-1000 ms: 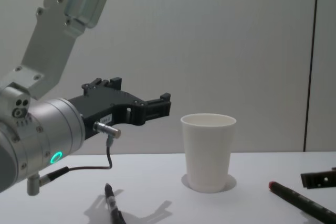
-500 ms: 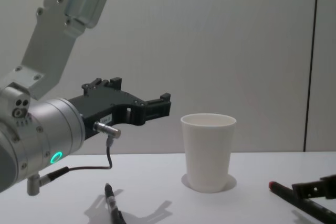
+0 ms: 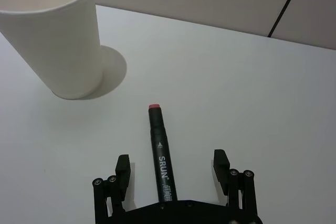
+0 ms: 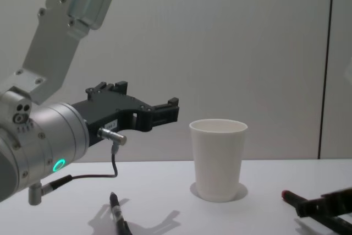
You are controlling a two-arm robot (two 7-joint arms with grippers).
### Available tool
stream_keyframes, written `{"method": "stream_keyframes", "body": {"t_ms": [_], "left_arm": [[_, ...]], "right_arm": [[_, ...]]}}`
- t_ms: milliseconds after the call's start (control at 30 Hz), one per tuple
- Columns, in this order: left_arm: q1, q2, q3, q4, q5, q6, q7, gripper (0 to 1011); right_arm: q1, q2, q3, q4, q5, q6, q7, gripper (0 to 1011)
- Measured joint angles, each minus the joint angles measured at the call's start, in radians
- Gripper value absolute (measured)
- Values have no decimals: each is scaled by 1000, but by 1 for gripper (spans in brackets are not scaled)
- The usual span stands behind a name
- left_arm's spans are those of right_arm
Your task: Place the pen into the pen holder.
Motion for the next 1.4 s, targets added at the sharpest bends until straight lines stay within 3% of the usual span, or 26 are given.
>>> {"method": "stream_keyframes", "body": {"t_ms": [833,1100,1400], "left_arm": [[0,0,0,0,0,0,0,1001],[0,0,0,0,0,0,0,1001],[0,0,0,0,0,0,0,1001]], "right_arm": [[27,-33,-8,71,-34,-13,11,1000],[30,-38,-11,80,-37,-16,17,849],[33,-41,-12,86,-39,-18,19,779]]}}
